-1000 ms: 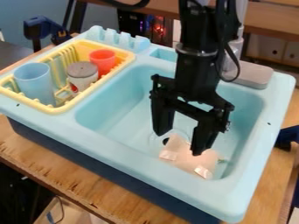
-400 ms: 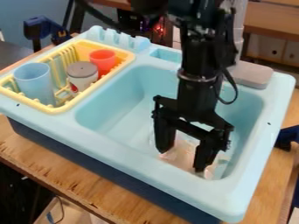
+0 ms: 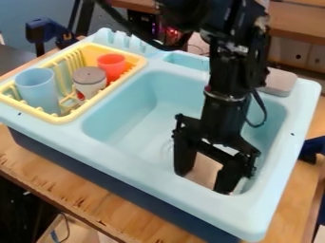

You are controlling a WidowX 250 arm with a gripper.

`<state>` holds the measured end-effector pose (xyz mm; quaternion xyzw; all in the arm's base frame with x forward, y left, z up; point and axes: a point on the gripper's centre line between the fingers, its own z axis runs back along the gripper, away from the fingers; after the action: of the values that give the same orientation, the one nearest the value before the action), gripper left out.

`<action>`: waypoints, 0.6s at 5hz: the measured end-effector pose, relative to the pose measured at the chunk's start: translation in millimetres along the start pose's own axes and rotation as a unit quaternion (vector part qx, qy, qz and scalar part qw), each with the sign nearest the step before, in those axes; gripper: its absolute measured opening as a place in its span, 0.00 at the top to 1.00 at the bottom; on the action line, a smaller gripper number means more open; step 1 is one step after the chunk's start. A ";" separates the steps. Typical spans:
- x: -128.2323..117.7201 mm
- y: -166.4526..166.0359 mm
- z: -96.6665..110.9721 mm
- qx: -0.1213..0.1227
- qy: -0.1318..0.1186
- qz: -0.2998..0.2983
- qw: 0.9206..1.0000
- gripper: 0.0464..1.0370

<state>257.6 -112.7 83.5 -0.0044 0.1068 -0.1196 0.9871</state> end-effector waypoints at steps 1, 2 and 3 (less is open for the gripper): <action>5.5 -0.7 -0.5 0.000 0.000 -0.005 1.000 0.04; 20.8 4.8 1.5 0.027 -0.030 -0.019 0.999 0.04; 34.4 8.1 4.3 0.061 -0.056 -0.041 0.996 0.04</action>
<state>293.0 -113.1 80.2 0.0447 0.0432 -0.1663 0.9841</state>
